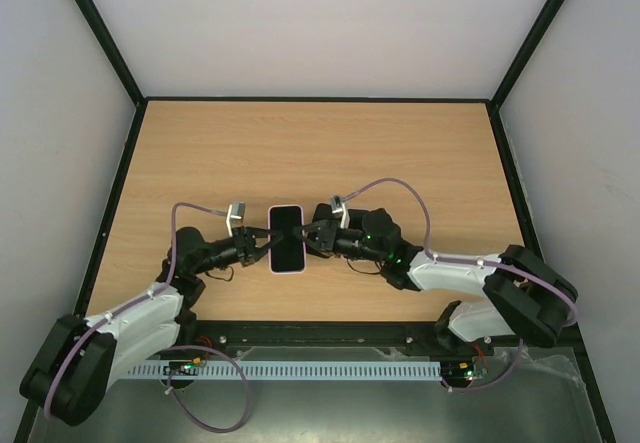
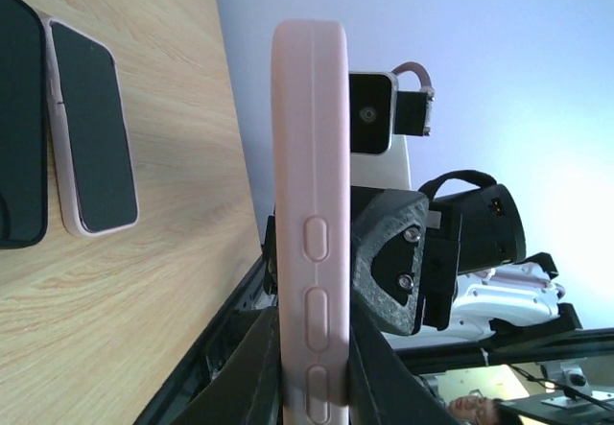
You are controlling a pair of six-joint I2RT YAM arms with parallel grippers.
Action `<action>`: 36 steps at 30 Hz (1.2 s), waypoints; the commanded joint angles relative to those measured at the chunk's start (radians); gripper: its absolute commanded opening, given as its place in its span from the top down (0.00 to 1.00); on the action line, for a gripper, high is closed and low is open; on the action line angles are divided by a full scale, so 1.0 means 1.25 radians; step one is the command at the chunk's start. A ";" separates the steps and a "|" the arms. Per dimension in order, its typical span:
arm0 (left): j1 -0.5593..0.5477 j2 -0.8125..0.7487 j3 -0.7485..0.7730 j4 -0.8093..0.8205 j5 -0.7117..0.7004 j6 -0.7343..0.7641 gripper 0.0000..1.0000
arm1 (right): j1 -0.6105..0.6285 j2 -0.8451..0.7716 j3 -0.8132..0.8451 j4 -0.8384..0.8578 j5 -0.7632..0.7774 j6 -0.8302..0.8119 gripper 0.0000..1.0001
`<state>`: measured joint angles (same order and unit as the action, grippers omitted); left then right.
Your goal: Put the phone into the phone case
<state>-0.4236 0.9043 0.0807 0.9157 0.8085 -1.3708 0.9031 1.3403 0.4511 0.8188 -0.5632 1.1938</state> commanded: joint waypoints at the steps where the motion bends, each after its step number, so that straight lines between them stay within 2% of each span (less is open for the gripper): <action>1: -0.011 0.020 -0.007 0.107 -0.010 -0.056 0.96 | 0.003 -0.033 -0.017 0.079 -0.019 0.007 0.72; 5: -0.014 0.032 0.001 0.124 -0.021 -0.058 0.98 | 0.003 -0.036 -0.042 0.102 -0.034 0.037 0.53; 9: -0.016 0.050 0.021 0.148 -0.027 -0.057 0.98 | 0.002 -0.028 -0.065 0.138 -0.062 0.069 0.41; 16: -0.016 0.076 0.051 0.175 -0.043 -0.036 0.98 | 0.004 -0.025 -0.095 0.192 -0.108 0.107 0.40; 23: -0.016 0.094 0.073 0.151 -0.057 0.000 0.98 | 0.006 -0.026 -0.106 0.190 -0.122 0.120 0.47; 25: -0.016 0.101 0.075 0.153 -0.057 0.006 0.98 | 0.007 -0.027 -0.108 0.186 -0.119 0.124 0.53; 27: -0.015 0.102 0.080 0.124 -0.055 0.029 0.98 | 0.006 -0.029 -0.110 0.177 -0.108 0.130 0.66; 31: -0.015 0.076 0.110 -0.039 -0.073 0.146 0.98 | 0.005 -0.033 -0.114 0.168 -0.087 0.145 0.83; 36: -0.015 0.016 0.161 -0.289 -0.139 0.296 0.98 | 0.005 -0.025 -0.121 0.170 -0.065 0.175 0.93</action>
<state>-0.4431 0.9817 0.2192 0.7597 0.7269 -1.2213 0.9051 1.3174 0.3092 0.9989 -0.6689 1.3643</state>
